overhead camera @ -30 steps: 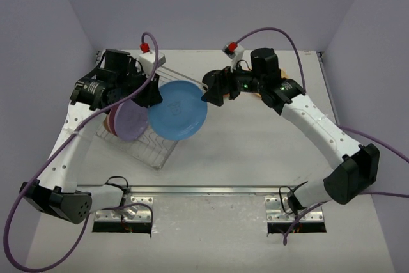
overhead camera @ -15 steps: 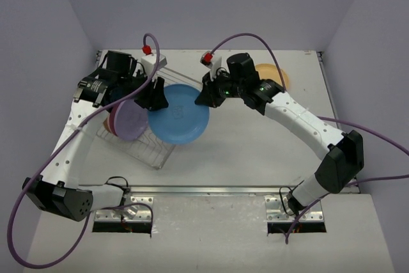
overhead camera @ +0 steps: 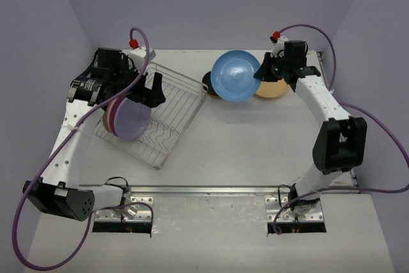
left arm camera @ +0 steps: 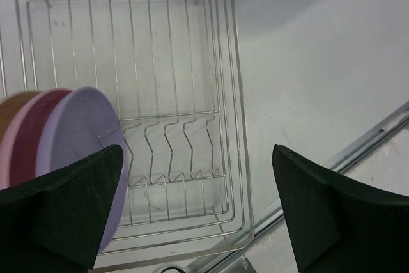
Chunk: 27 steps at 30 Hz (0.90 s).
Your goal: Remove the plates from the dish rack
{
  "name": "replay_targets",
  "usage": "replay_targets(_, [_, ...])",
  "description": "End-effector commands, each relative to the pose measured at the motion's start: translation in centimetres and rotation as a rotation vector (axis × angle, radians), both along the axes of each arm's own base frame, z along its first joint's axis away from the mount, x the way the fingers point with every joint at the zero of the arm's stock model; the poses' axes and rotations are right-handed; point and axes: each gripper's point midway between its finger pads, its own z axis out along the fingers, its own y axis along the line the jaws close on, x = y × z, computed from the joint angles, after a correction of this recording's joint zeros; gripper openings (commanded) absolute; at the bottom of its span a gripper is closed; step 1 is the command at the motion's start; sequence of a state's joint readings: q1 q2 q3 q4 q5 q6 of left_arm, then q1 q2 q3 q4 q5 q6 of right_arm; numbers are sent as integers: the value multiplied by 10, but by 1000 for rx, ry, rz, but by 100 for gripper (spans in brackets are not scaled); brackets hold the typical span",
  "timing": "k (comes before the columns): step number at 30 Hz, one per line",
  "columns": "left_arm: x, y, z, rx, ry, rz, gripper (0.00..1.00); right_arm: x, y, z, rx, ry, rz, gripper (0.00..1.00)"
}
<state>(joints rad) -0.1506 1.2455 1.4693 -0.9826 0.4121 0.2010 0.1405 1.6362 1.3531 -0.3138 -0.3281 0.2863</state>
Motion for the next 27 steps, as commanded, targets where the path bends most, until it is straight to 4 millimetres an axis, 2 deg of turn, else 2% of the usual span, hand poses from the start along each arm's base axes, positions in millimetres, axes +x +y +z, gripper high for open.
replay_targets(1, [19, 10, 35, -2, -141, 67, 100, 49, -54, -40, 46, 108, -172, 0])
replay_targets(2, [18, 11, 36, -2, -143, 70, 100, 53, -60, -42, 71, 126, -191, 0])
replay_targets(4, [18, 14, 36, -2, -151, 84, 100, 73, -88, -61, 137, 195, -262, 0])
replay_targets(6, [16, 15, 32, -1, -146, 89, 100, 85, -111, -69, 188, 227, -319, 0])
replay_targets(10, [13, 19, 23, 12, -136, 101, 100, 103, -135, -78, 223, 242, -381, 0])
replay_targets(17, [14, 20, 17, 4, -127, 108, 100, 116, -157, -102, 230, 274, -451, 0])
replay_targets(27, [12, 21, 16, 12, -119, 106, 100, 111, -181, -122, 281, 327, -496, 0])
